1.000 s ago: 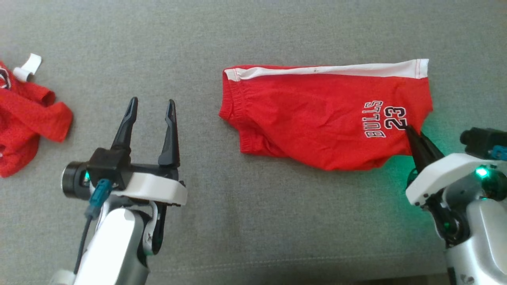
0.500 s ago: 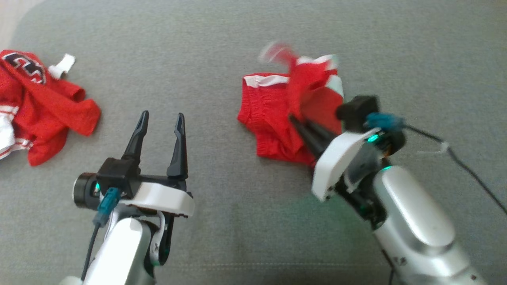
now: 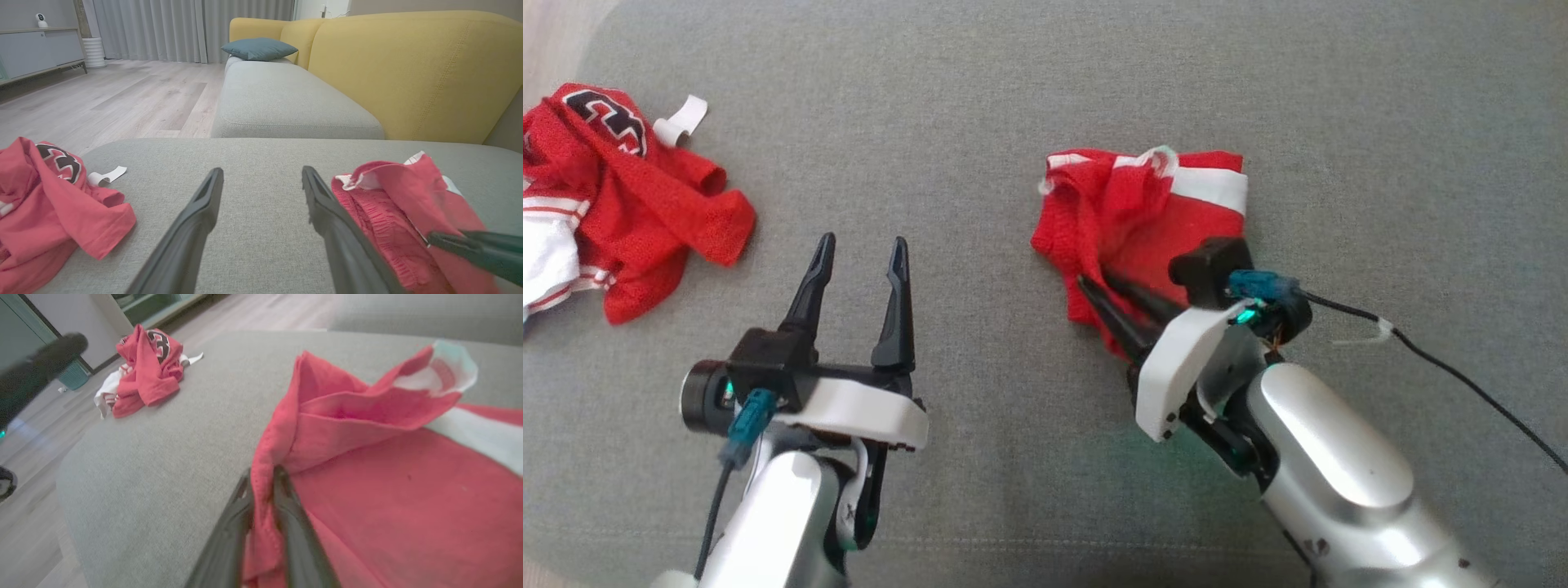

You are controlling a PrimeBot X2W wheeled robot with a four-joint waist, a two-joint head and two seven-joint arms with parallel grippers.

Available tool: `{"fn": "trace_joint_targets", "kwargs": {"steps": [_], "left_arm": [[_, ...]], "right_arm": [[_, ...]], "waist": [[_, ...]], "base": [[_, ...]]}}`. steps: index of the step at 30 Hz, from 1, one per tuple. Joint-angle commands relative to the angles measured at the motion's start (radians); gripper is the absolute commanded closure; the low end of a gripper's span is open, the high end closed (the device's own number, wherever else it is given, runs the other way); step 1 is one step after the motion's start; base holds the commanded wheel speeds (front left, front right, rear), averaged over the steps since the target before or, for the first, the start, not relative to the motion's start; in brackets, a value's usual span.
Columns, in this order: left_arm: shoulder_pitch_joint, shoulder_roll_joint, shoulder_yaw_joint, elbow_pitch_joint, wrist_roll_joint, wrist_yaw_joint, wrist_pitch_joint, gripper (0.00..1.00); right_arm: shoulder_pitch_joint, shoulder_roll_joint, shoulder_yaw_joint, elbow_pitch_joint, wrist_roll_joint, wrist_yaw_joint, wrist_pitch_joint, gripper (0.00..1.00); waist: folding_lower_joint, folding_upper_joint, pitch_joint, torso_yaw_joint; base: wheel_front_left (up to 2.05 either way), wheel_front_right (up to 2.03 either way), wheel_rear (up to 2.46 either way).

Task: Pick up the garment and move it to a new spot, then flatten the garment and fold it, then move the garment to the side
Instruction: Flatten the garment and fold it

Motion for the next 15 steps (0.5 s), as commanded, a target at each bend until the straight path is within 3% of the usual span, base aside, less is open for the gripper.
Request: {"fn": "trace_joint_targets", "kwargs": {"steps": [1,8,15], "left_arm": [[-0.015,0.010,0.032,-0.027,-0.002,0.005,-0.013,0.00],[-0.012,0.027,0.045,-0.030,-0.002,0.014,-0.015,0.00],[-0.004,0.049,0.054,-0.042,0.004,0.025,-0.010,0.00]], "right_arm": [[-0.030,0.011,-0.002,-0.055,-0.022,0.003,-0.055,0.00],[0.053,-0.028,-0.117,-0.196,-0.078,0.003,-0.245,0.00],[0.190,-0.041,-0.321,-0.309,-0.124,0.003,-0.292,0.00]], "waist": [[0.0000,-0.0001,0.002,-0.003],[0.0000,-0.0001,-0.001,-0.028],[0.0000,-0.0001,-0.009,-0.057]], "base": [[0.00,0.00,0.00],[0.00,0.00,0.00],[0.00,0.00,0.00]]}}
